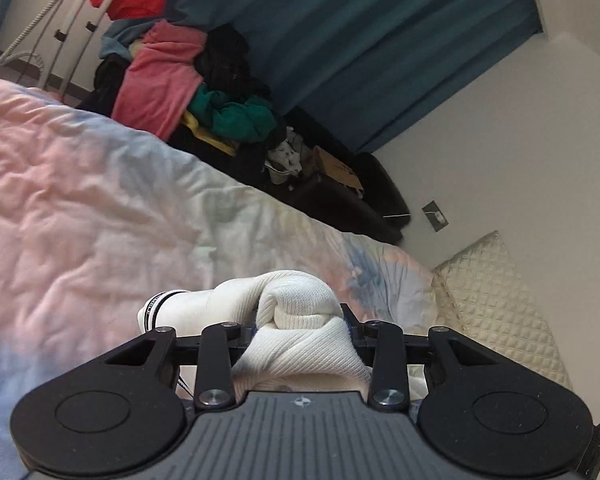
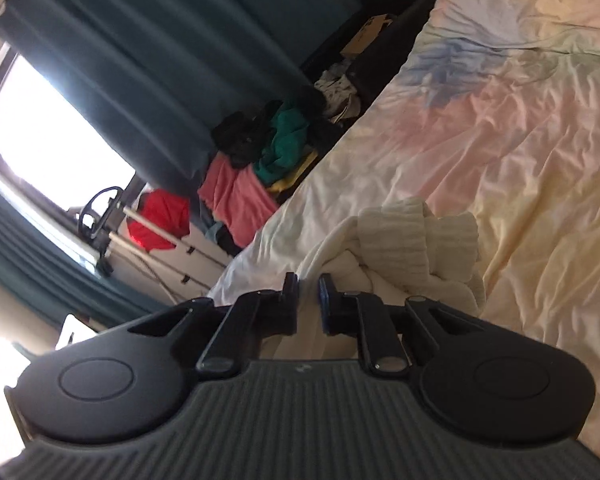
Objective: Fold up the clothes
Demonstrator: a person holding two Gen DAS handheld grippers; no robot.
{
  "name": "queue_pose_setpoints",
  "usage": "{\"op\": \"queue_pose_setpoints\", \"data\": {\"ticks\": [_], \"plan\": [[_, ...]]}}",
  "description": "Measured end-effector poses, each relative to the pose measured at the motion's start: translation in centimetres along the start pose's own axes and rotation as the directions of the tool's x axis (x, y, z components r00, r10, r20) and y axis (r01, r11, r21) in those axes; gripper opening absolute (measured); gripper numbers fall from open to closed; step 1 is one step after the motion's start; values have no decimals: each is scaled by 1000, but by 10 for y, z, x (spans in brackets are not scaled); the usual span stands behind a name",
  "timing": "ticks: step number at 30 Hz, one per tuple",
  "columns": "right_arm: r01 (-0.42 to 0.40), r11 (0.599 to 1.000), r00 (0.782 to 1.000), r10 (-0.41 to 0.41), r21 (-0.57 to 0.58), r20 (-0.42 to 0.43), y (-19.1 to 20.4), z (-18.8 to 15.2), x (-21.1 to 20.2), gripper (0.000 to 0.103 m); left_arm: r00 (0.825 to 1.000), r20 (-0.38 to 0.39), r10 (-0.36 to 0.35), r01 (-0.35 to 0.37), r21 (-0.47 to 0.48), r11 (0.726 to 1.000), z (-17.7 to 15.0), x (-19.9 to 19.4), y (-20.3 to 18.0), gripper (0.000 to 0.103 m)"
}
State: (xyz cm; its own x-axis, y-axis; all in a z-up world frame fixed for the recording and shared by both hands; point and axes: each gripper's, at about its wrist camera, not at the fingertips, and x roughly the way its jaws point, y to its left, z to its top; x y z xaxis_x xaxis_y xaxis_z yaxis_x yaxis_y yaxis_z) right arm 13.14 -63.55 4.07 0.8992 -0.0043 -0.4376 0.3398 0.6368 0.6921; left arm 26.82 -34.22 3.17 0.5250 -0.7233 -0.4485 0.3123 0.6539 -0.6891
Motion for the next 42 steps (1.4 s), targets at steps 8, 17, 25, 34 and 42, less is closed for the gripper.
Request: {"op": "queue_pose_setpoints", "data": {"ticks": [8, 17, 25, 34, 42], "plan": [[92, 975, 977, -49, -204, 207, -16, 57, 5, 4, 1000, 6, -18, 17, 117, 993, -1, 102, 1, 37], [123, 983, 989, -132, -140, -59, -104, -43, 101, 4, 994, -84, 72, -64, 89, 994, -36, 73, 154, 37], [216, 965, 965, -234, -149, -116, -86, -109, 106, 4, 980, -93, 178, -150, 248, 957, -52, 53, 163, 50], [201, 950, 975, -219, -239, -51, -20, -110, 16, 6, 974, 2, 225, -197, 492, 848, -67, -62, 61, 77], [155, 925, 988, -146, -347, 51, 55, -125, -83, 7, 984, 124, 130, -178, 599, 781, -99, -190, -31, 103]]}}
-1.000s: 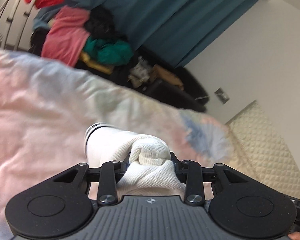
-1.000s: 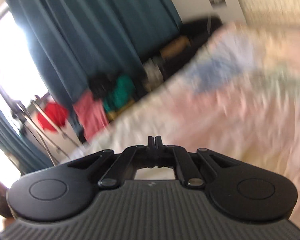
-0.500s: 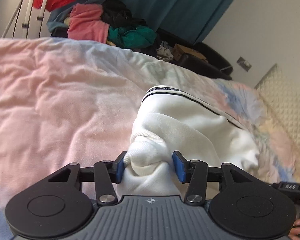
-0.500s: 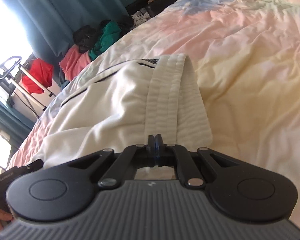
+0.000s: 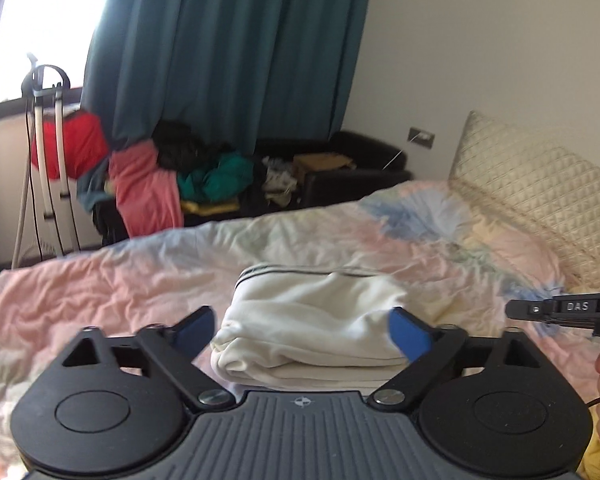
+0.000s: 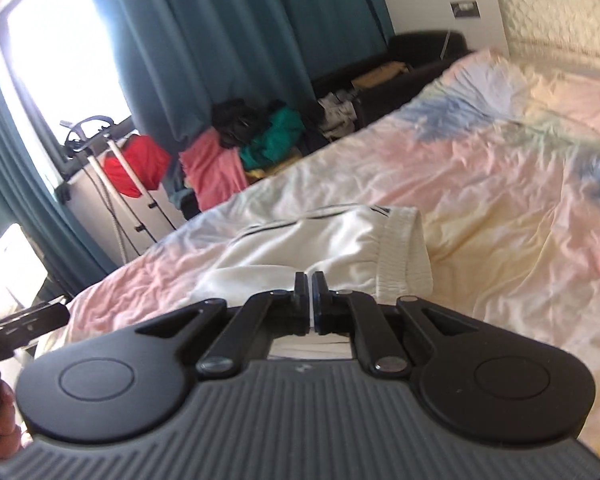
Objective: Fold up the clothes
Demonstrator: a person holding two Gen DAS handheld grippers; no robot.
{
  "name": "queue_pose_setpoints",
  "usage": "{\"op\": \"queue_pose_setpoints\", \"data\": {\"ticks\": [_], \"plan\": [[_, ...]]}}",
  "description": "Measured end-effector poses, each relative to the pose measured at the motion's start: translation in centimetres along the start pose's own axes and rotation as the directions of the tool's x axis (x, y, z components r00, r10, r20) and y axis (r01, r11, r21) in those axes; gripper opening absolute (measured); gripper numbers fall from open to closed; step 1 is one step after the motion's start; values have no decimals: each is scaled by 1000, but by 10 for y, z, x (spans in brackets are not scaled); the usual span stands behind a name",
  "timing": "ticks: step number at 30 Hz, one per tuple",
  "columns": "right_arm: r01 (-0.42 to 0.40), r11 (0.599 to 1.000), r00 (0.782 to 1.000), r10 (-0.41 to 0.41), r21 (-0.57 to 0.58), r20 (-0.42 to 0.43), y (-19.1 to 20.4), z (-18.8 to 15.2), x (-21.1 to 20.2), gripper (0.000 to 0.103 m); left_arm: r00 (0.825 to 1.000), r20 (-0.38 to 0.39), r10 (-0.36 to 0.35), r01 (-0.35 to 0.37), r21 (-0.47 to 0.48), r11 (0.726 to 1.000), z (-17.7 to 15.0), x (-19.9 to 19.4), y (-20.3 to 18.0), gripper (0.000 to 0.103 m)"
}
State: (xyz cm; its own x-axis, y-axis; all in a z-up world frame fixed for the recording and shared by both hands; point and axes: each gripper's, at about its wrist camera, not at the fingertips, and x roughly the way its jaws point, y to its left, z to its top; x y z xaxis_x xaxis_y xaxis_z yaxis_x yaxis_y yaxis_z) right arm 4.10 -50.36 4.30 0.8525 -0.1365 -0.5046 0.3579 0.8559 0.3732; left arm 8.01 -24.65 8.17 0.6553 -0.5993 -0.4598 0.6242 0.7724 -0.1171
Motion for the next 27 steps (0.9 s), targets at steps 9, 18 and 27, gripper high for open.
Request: {"op": "queue_pose_setpoints", "data": {"ticks": [9, 18, 27], "plan": [[-41, 989, 986, 62, -139, 152, 56, -41, -89, 89, 993, 110, 50, -53, 29, 998, -28, -110, -33, 103], [15, 975, 971, 39, -222, 237, 81, -113, -98, 89, 978, 129, 161, -163, 5, 987, -83, -144, -23, 103], [93, 963, 974, -36, -251, 225, 85, -150, -66, 89, 963, 188, 196, -190, -50, 981, -122, -135, -1, 103]]}}
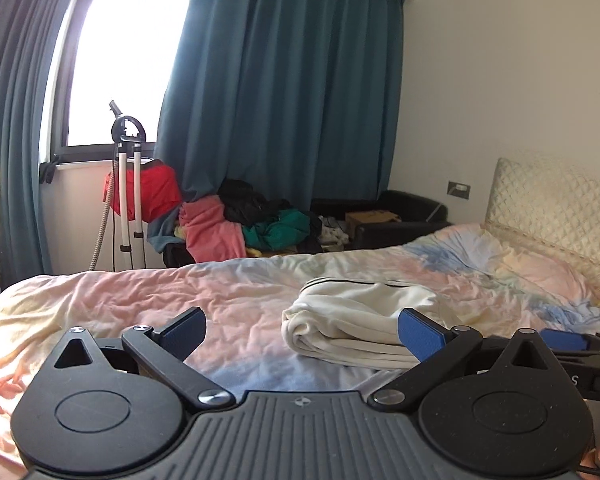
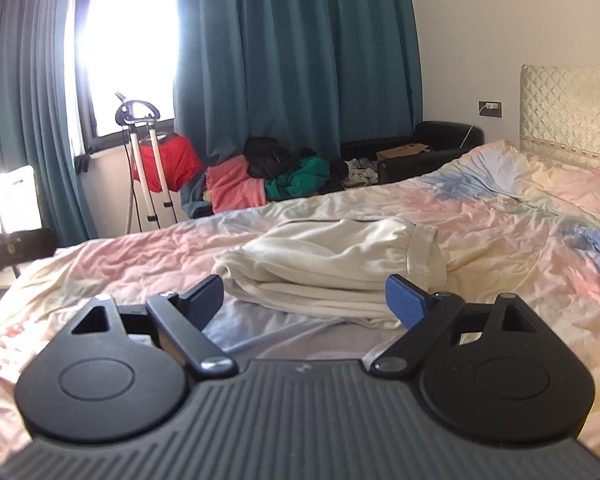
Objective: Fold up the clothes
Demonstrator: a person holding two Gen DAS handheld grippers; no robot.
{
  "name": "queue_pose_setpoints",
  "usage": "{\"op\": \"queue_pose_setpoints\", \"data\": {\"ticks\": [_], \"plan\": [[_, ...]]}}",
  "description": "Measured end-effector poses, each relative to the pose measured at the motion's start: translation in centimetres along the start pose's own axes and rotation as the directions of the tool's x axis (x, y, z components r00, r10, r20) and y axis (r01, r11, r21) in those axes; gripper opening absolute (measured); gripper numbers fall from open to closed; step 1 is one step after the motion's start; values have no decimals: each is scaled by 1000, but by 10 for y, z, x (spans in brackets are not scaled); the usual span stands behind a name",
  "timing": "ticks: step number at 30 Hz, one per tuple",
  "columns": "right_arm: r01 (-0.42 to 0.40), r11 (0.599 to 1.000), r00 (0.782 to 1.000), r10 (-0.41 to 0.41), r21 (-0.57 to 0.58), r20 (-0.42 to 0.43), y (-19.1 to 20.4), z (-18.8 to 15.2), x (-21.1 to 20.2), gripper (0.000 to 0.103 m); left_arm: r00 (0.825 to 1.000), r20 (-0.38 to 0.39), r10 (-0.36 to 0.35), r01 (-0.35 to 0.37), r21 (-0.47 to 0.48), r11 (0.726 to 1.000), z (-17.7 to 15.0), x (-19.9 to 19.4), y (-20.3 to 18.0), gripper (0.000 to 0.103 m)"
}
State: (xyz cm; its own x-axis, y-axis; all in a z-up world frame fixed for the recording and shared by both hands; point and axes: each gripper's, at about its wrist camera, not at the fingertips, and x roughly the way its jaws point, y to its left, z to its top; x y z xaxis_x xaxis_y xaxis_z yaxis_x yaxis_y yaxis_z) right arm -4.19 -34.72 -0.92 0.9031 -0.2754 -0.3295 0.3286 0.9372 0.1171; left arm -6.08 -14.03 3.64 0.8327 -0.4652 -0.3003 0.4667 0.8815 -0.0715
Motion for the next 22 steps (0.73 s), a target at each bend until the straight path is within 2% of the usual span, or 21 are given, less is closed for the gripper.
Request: {"op": "queue_pose_setpoints", "data": {"ticks": [4, 10, 22], "plan": [[25, 999, 999, -24, -30, 40, 7, -9, -2, 89, 1000, -11, 11, -11, 22, 1000, -10, 8, 1, 103], [32, 998, 999, -32, -58, 8, 11, -12, 4, 89, 999, -42, 21, -20, 21, 1000, -16, 16, -1, 103], [26, 1000, 999, -26, -6, -26, 5, -11, 8, 89, 999, -45, 19, -18, 18, 1000, -17, 16, 0, 103]]}}
